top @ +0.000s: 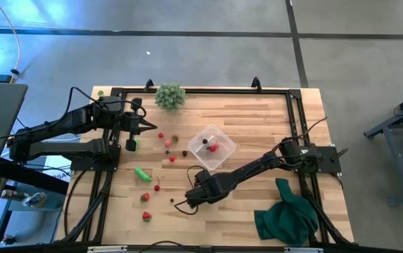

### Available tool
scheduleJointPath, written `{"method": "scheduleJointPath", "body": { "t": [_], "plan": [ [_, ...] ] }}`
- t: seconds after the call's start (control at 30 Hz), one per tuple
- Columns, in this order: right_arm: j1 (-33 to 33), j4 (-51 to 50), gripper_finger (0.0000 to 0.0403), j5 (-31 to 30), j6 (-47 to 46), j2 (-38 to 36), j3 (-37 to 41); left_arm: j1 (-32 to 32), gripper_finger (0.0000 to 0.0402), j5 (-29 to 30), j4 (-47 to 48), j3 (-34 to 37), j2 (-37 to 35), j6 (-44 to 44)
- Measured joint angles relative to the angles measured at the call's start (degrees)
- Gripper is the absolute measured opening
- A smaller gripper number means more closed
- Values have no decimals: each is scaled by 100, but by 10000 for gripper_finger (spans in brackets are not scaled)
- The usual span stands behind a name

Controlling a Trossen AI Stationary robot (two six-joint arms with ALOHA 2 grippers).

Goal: Pick and placing Produce into tupperware
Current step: Put the green cabbage into the transparent bin

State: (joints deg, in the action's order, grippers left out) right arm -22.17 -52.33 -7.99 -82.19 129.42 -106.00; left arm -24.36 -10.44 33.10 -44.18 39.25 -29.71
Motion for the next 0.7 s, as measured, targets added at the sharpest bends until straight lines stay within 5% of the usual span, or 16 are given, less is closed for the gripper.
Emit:
{"method": "scheduleJointPath", "body": {
  "t": [0.33,0.7],
  "plan": [
    [100,-125,230,-296,932,-1227,0,0,1,0,0,0,-1,2],
    [1110,-770,229,-1557,2336,-2851,-4,-2,1,0,-2,0,0,0]
  ]
}}
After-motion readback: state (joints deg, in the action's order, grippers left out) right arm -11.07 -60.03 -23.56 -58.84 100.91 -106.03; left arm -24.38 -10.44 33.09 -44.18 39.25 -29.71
